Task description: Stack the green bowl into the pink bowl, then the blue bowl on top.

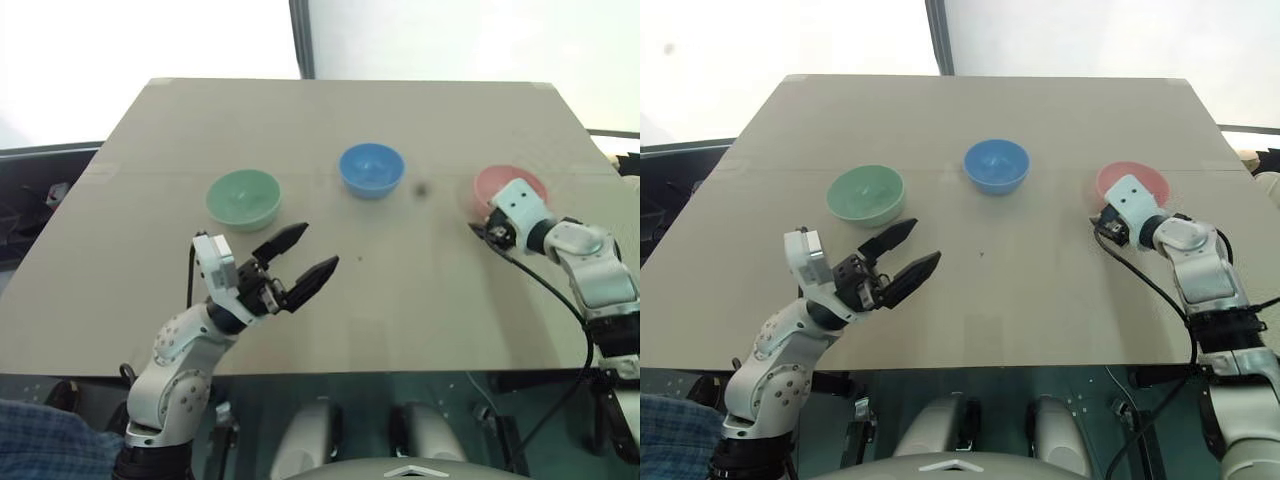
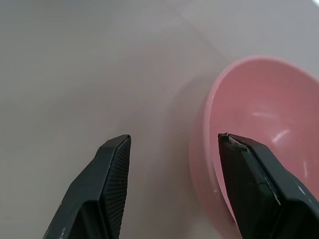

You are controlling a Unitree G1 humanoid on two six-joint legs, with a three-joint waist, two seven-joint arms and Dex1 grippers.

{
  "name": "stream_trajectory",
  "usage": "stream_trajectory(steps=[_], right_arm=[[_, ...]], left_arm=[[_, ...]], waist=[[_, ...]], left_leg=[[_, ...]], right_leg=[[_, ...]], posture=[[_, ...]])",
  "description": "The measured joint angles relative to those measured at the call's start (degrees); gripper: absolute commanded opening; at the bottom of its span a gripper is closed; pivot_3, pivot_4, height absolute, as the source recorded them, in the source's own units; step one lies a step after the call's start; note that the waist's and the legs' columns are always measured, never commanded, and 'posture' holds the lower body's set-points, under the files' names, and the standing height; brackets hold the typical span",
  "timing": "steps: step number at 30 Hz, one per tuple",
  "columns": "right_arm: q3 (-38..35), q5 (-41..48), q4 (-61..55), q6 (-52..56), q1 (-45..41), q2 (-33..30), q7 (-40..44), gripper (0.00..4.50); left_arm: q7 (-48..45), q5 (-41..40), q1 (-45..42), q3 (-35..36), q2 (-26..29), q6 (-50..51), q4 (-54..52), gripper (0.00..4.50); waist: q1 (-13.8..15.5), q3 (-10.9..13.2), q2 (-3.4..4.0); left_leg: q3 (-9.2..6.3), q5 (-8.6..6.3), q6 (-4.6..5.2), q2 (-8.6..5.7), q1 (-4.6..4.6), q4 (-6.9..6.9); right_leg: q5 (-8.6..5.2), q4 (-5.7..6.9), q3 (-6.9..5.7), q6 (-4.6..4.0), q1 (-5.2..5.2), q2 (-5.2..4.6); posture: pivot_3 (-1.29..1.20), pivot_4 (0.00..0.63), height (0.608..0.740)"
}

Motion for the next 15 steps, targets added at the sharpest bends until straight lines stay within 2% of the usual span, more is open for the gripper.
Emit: stream_trajectory(steps=[4,7,10,11,15], right_arm=[[1.4,-1.6,6.8,1.1,-4.3,0.0,1.4,2.91],[2.8,-2.9,10.6,-0.5,-5.5,0.0,2.3,1.66],[3.2,-4.1,12.5,-2.7,-5.9,0.0,2.6,0.18],[3.1,-4.4,12.5,-3.8,-6.6,-0.1,2.5,0.04],[3.3,-4.8,13.5,-4.7,-7.6,-0.3,3.6,0.04]], left_arm=[[0.5,0.6,0.2,-0.7,-0.9,-0.3,0.0,4.50],[1.0,1.2,0.6,-1.1,-1.6,-1.0,0.0,4.50],[1.5,1.4,1.0,-1.1,-1.8,-1.2,-0.1,4.50],[1.6,1.6,1.3,-1.1,-1.9,-1.4,-0.1,4.50],[1.9,1.8,2.1,-1.3,-2.2,-1.5,-0.4,4.50]], waist=[[0.1,0.0,0.00],[0.1,0.0,0.00],[0.0,0.0,0.00],[0.0,0.0,0.01],[0.0,0.0,0.01]], left_leg=[[-0.01,0.00,0.00,0.00,0.00,0.00],[-0.01,0.00,0.00,-0.01,-0.02,0.00],[-0.01,0.00,0.00,0.00,-0.03,-0.01],[-0.01,0.00,0.00,0.00,-0.02,-0.01],[-0.02,0.00,-0.01,0.01,0.00,-0.01]], right_leg=[[0.00,0.00,0.00,0.00,0.00,0.00],[0.00,-0.03,0.00,0.00,0.00,-0.02],[0.00,-0.04,0.00,0.00,-0.01,-0.02],[0.00,-0.03,0.00,0.00,-0.01,-0.02],[0.01,-0.03,0.00,0.00,0.01,-0.03]], posture=[[0.00,0.150,0.740],[0.00,0.150,0.740],[0.00,0.150,0.740],[0.00,0.150,0.740],[0.00,0.150,0.740]])
